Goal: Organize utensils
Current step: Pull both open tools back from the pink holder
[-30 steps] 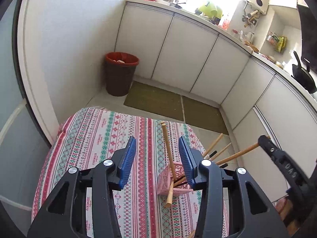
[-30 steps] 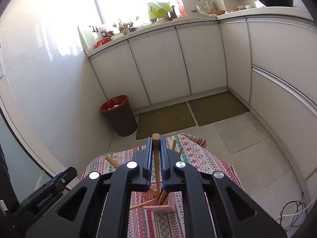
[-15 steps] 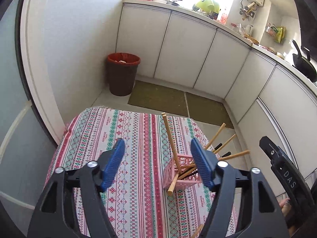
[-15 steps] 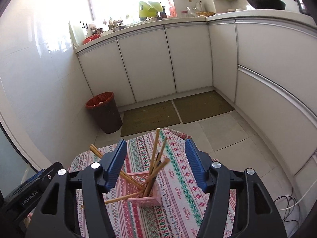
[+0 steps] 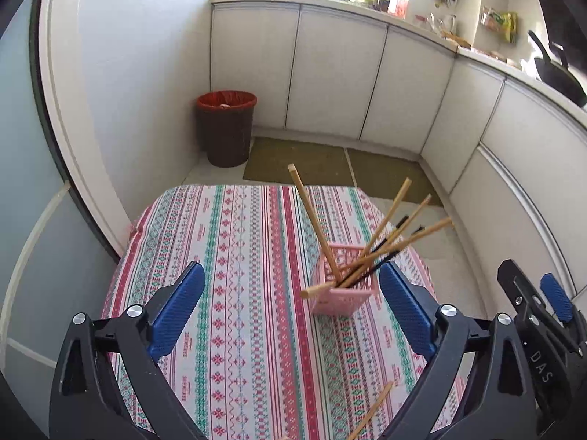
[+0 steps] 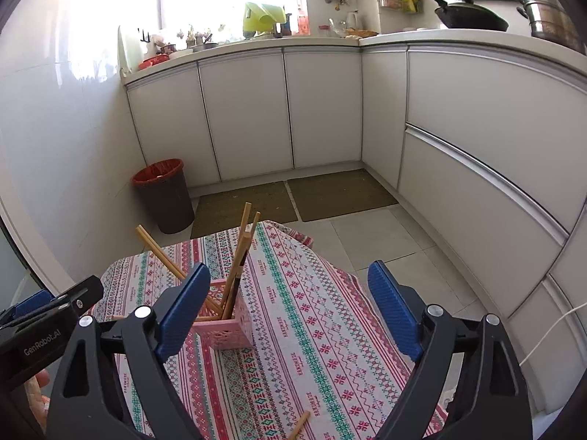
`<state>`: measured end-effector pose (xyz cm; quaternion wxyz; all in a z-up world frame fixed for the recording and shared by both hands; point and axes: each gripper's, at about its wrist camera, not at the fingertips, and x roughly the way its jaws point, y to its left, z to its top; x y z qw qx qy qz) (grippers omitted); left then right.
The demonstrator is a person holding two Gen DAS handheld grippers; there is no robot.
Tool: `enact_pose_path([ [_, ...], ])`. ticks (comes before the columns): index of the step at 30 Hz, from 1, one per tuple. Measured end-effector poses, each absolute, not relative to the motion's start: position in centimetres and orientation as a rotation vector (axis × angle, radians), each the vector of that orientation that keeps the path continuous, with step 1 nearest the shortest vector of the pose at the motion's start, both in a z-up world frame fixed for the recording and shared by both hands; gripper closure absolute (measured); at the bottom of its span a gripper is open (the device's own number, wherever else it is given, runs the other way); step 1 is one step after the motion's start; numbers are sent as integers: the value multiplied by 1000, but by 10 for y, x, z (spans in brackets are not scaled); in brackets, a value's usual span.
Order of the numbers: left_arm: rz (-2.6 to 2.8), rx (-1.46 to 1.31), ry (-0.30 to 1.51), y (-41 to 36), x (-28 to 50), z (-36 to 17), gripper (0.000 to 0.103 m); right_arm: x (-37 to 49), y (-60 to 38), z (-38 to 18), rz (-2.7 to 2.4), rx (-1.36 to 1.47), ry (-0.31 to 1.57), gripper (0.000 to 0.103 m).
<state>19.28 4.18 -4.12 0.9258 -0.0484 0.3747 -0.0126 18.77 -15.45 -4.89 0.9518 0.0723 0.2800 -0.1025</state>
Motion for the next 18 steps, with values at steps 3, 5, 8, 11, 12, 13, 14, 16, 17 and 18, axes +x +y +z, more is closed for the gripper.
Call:
enact_pose_path([
  [3, -30, -68, 781, 35, 187, -48, 10, 176, -159, -56, -239, 127, 569, 13],
  [5, -29, -53, 786, 31, 184, -52, 8, 170, -164, -60, -258, 121, 571, 12],
  [8, -38, -23, 820, 23, 179, -63, 7, 161, -173, -71, -286, 113, 594, 11],
  [11, -68, 43, 906, 8, 178, -87, 7, 151, -185, -86, -302, 117, 621, 9],
  [12, -88, 66, 945, 2, 179, -97, 7, 147, -190, -92, -308, 120, 631, 9],
  [13, -116, 82, 988, -4, 181, -108, 7, 142, -195, -98, -313, 126, 643, 9],
  [14, -146, 100, 1040, -11, 183, -121, 7, 137, -201, -105, -318, 134, 658, 8],
  [16, -206, 115, 1139, -25, 187, -145, 7, 124, -215, -122, -333, 160, 690, 8],
  [17, -223, 123, 1180, -31, 188, -158, 7, 117, -224, -132, -344, 175, 706, 8],
  [18, -232, 138, 1224, -38, 189, -171, 7, 108, -233, -141, -358, 187, 714, 8],
])
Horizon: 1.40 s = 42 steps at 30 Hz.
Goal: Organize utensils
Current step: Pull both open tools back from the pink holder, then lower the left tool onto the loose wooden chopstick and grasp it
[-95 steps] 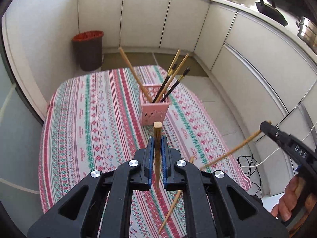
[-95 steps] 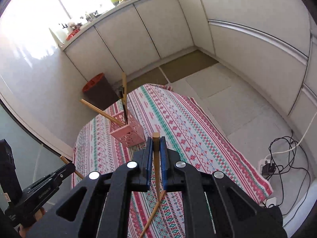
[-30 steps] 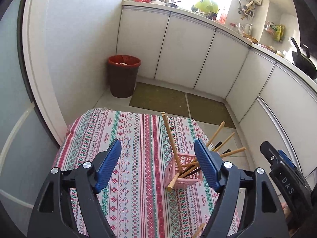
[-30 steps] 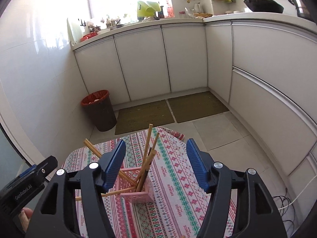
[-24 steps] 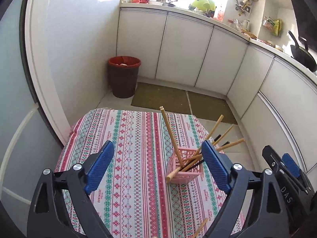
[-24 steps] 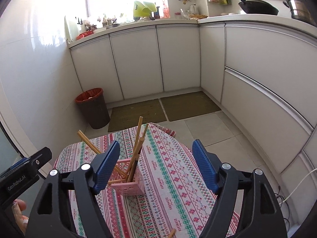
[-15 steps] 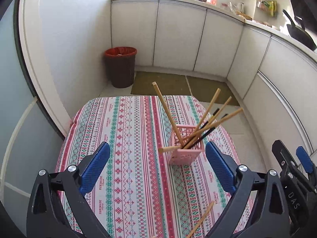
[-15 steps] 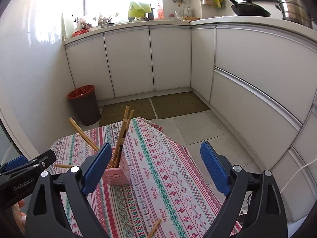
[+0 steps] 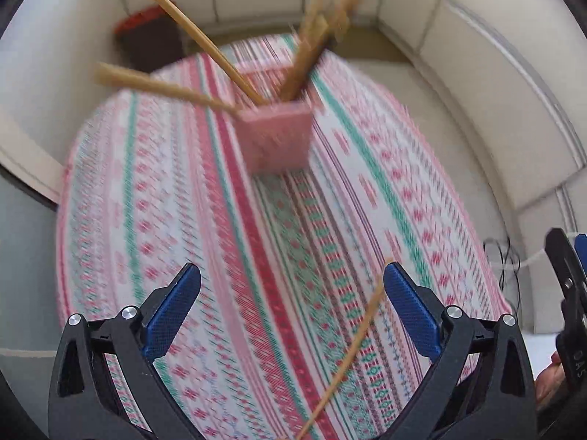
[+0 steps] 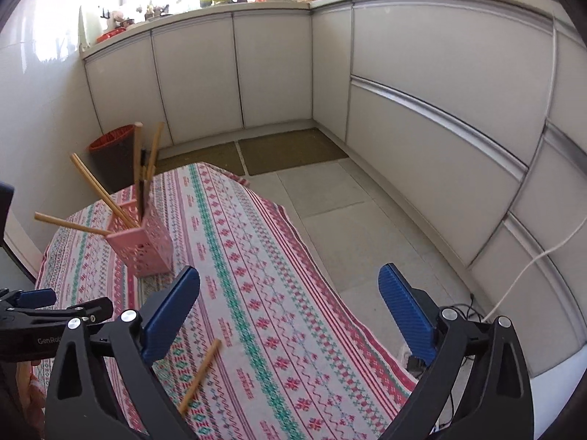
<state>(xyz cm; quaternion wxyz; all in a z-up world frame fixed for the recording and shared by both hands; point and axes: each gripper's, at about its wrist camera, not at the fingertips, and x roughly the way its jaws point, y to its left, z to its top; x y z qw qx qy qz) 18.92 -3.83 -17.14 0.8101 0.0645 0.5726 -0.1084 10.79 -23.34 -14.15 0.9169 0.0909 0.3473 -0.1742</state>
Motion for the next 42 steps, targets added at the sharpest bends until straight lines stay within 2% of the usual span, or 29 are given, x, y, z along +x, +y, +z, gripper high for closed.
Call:
enact_pose_path([
  [6, -312, 290, 1342, -88, 184, -222, 8, 69, -281, -186, -470, 181, 742, 8],
  [9, -329, 338, 1359, -108, 183, -234, 15, 56, -304, -199, -507, 265, 752, 8],
  [12, -365, 337, 1404, -120, 183, -248, 39, 49, -322, -203, -527, 381, 740, 8],
  [13, -376, 332, 1424, -123, 183, -253, 51, 49, -325, -205, -533, 396, 746, 8],
  [18, -386, 362, 1423, -130, 184, -267, 67, 47, -330, -210, -541, 427, 762, 8],
  [19, -391, 359, 1421, -131, 184, -267, 85, 47, -329, -211, -541, 423, 763, 8],
  [20, -391, 357, 1421, -129, 185, -268, 94, 49, -328, -211, -540, 417, 766, 8],
  [26, -374, 336, 1362, -115, 179, -258, 96, 60, -319, -209, -506, 463, 792, 8],
  [42, -302, 26, 1008, -12, 153, -129, 96, 134, -209, -167, -260, 349, 806, 8],
])
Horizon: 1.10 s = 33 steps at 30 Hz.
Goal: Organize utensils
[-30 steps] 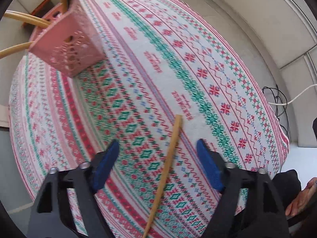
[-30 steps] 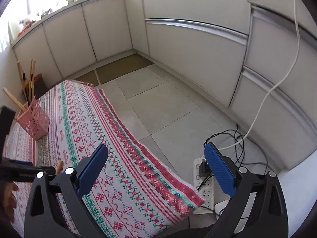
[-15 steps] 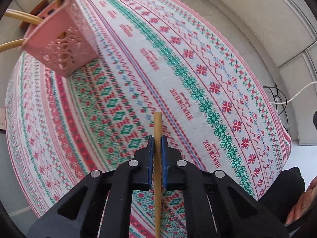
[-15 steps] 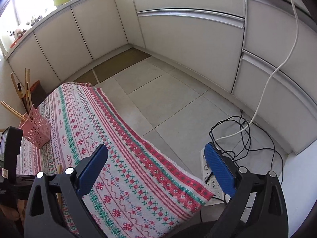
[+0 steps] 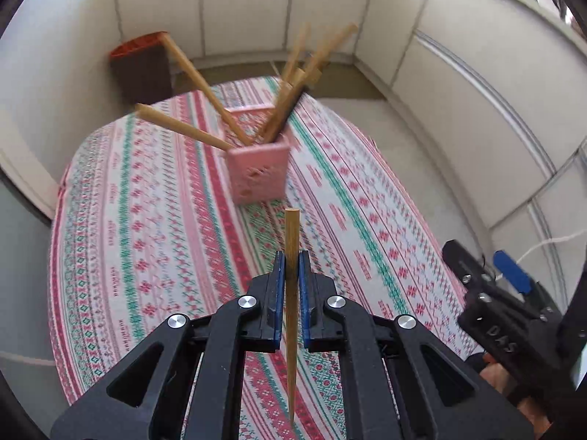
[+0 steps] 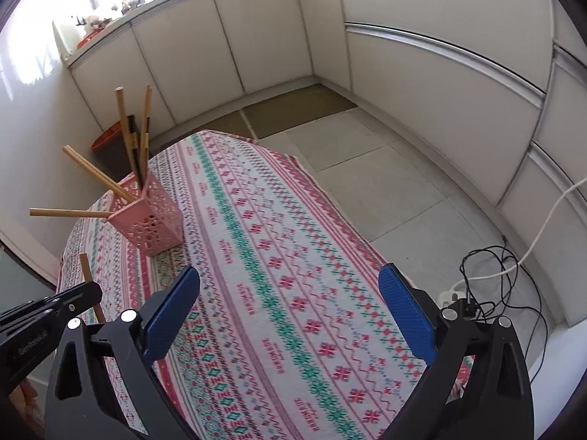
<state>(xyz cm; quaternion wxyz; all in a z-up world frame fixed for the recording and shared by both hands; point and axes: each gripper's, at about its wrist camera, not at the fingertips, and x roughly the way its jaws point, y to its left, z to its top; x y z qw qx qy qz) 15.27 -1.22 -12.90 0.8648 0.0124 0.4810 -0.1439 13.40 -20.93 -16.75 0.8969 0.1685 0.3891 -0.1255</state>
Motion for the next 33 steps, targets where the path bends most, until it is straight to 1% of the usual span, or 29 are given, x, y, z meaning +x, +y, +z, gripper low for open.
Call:
enact_pose_path([
  [4, -267, -55, 910, 17, 155, -97, 96, 145, -195, -160, -219, 344, 806, 8],
  [8, -258, -154, 756, 38, 161, -41, 96, 150, -191, -162, -215, 348, 833, 8],
  [11, -237, -183, 651, 43, 172, -5, 96, 150, -189, -164, -212, 343, 853, 8],
  [14, -227, -179, 595, 38, 192, 22, 96, 150, -193, -166, -210, 340, 859, 8],
  [18, -204, -146, 598, 27, 219, 29, 96, 154, -201, -165, -218, 335, 857, 8],
  [22, -183, -133, 649, 18, 239, 12, 96, 159, -209, -164, -224, 333, 856, 8],
  [27, -166, -137, 660, 16, 250, -6, 96, 164, -210, -163, -217, 321, 852, 8],
  [33, -195, -142, 628, 16, 245, 12, 99, 167, -209, -161, -206, 326, 850, 8],
])
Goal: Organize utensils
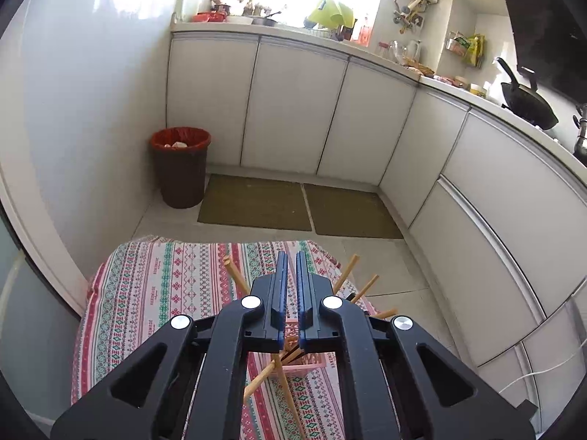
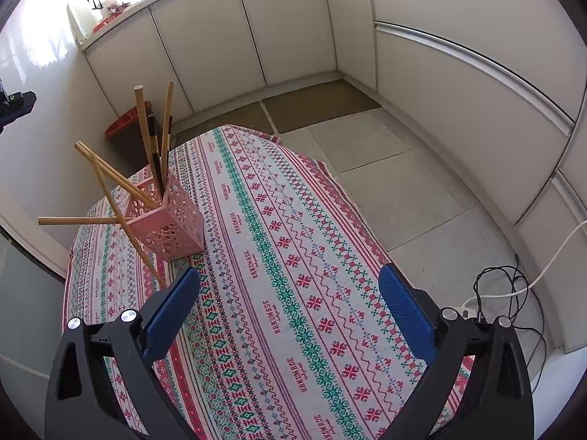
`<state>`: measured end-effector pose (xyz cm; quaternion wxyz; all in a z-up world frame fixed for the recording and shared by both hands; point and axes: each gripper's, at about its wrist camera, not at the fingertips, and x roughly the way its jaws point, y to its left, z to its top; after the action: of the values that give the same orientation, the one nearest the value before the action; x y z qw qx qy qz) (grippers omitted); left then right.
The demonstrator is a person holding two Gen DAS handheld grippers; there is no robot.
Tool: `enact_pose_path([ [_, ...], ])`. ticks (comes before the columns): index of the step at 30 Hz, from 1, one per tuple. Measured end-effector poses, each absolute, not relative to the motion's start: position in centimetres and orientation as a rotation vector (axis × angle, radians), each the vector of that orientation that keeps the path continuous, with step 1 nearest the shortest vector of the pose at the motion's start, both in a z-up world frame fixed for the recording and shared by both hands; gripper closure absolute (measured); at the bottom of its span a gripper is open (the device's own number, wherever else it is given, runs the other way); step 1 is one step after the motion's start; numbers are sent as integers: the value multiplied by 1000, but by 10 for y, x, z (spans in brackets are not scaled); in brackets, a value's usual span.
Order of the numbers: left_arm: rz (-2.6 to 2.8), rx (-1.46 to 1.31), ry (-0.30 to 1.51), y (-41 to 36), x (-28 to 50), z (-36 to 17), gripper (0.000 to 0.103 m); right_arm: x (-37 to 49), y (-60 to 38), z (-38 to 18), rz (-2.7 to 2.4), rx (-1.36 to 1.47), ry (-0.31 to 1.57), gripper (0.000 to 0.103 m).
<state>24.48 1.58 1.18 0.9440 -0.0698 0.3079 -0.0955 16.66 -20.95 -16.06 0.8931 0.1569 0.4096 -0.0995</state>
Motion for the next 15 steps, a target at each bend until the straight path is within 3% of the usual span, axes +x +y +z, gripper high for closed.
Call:
enact_pose_path([
  [6, -175, -184, 633, 30, 233, 25, 95, 165, -210, -159, -200, 327, 846, 8],
  [8, -163, -213, 654, 39, 226, 20, 74, 164, -212, -160, -209, 333, 844, 8],
  [9, -156, -234, 677, 46, 218, 13, 68, 163, -215, -161, -217, 338, 844, 8],
  [11, -120, -271, 760, 56, 203, -12, 30, 160, -221, -164, -229, 345, 850, 8],
  [12, -107, -283, 819, 58, 199, -30, 24, 158, -224, -167, -236, 350, 856, 8],
  [15, -124, -268, 1135, 41, 199, -122, 27, 157, -233, -182, -254, 369, 911, 8],
])
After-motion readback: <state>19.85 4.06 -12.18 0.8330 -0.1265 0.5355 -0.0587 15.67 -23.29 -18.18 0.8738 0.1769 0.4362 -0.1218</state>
